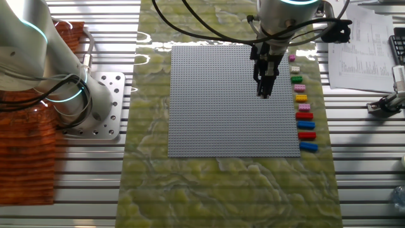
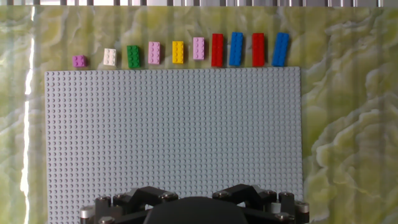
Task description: Stack small Lego blocks randomly, one at a time
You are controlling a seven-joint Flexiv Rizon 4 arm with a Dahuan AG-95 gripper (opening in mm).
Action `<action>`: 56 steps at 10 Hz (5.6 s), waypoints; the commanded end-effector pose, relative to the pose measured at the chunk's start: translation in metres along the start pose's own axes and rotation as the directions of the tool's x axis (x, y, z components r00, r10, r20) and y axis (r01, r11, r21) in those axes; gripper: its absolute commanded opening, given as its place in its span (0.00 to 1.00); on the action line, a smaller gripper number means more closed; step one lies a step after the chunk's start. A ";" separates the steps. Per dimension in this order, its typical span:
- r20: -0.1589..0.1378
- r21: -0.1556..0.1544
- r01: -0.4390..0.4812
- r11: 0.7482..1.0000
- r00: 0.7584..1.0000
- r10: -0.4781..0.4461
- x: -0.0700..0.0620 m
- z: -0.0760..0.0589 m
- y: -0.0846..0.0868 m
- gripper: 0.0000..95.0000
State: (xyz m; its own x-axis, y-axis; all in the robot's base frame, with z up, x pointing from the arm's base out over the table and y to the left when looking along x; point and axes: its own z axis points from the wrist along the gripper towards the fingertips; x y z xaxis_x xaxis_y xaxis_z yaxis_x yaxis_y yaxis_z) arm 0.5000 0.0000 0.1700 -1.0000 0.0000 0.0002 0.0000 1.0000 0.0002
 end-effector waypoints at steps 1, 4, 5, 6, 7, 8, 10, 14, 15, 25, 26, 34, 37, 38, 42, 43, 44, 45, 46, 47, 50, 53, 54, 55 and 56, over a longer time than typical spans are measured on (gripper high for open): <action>0.049 -0.012 0.062 0.998 0.997 -0.061 0.000 0.000 0.000 0.00; 0.048 -0.009 0.063 0.998 0.997 -0.062 0.000 0.000 0.000 0.00; 0.047 -0.009 0.063 0.998 0.997 -0.063 0.000 0.000 0.000 0.00; 0.047 -0.009 0.064 0.998 0.997 -0.063 0.000 0.000 0.000 0.00; 0.047 -0.010 0.064 0.998 0.997 -0.063 0.000 0.000 0.000 0.00; 0.047 -0.009 0.064 0.998 0.997 -0.063 0.000 0.000 0.000 0.00; 0.047 -0.010 0.065 0.998 0.997 -0.064 0.000 0.000 0.001 0.00; 0.049 -0.011 0.045 0.999 0.998 -0.044 0.000 0.000 0.001 0.00; 0.048 -0.011 0.043 0.999 0.998 -0.043 0.000 0.000 0.001 0.00; 0.047 -0.013 0.047 0.999 0.998 -0.046 0.000 0.000 0.001 0.00; 0.044 -0.013 0.055 0.998 0.998 -0.054 0.000 0.000 0.001 0.00; 0.043 -0.014 0.055 0.998 0.998 -0.054 0.000 0.000 0.001 0.00; 0.043 -0.014 0.054 0.998 0.998 -0.053 0.000 0.000 0.001 0.00; 0.043 -0.014 0.053 0.998 0.998 -0.053 0.000 0.000 0.001 0.00; 0.043 -0.014 0.054 0.998 0.998 -0.053 0.000 0.000 0.001 0.00; 0.043 -0.014 0.054 0.998 0.998 -0.053 0.000 0.000 0.001 0.00; 0.042 -0.014 0.054 0.998 0.998 -0.054 0.000 0.000 0.001 0.00; 0.042 -0.013 0.055 0.998 0.998 -0.055 0.000 0.001 0.001 0.00; 0.042 -0.013 0.055 0.998 0.998 -0.055 0.000 0.001 0.001 0.00; 0.042 -0.013 0.055 0.998 0.998 -0.054 0.000 0.001 0.001 0.00; 0.042 -0.013 0.058 0.998 0.997 -0.058 0.000 0.001 0.001 0.00; 0.035 -0.012 0.064 0.998 0.997 -0.063 0.000 0.001 0.001 0.00; 0.034 -0.012 0.065 0.998 0.997 -0.065 0.000 0.001 0.001 0.00; 0.035 -0.011 0.069 0.998 0.997 -0.068 0.000 0.002 0.001 0.00; 0.036 -0.011 0.071 0.997 0.997 -0.071 -0.001 0.003 0.001 0.00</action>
State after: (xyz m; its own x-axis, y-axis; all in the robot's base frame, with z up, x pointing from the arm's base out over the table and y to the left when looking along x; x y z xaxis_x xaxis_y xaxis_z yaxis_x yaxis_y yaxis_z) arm 0.5007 0.0007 0.1668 -0.9968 -0.0709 -0.0363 -0.0714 0.9974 0.0112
